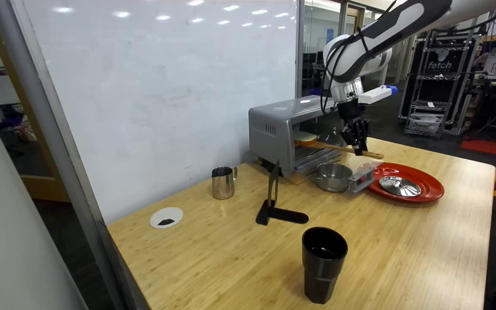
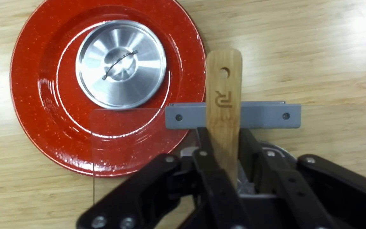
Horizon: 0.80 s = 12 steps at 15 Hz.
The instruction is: Use the spatula to take the bread slice out of the oven
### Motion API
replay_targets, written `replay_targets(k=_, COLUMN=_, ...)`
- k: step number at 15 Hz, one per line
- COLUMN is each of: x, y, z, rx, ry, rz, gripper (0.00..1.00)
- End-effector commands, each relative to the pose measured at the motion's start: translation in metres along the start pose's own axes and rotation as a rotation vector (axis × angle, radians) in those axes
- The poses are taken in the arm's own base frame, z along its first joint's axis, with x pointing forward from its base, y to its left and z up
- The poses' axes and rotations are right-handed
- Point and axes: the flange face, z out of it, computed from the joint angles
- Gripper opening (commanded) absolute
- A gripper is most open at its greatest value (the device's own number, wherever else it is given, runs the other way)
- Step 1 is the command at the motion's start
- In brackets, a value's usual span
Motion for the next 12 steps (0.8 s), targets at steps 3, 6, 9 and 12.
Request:
replay_targets(k=3, x=0.0041, y=0.0016, z=-0.0052, rx=-0.014, ry=0.066, rz=-0.029, gripper=0.07)
replay_targets(k=6, x=0.005, y=0.0015, z=-0.005, rx=-0.016, ry=0.074, rz=-0.036, gripper=0.07)
replay_targets(k=9, x=0.0055, y=0.002, z=-0.0048, rx=-0.016, ry=0.075, rz=-0.039, gripper=0.07)
replay_targets(k=12, x=0.0057, y=0.0015, z=-0.003, rx=-0.016, ry=0.068, rz=-0.047, gripper=0.07)
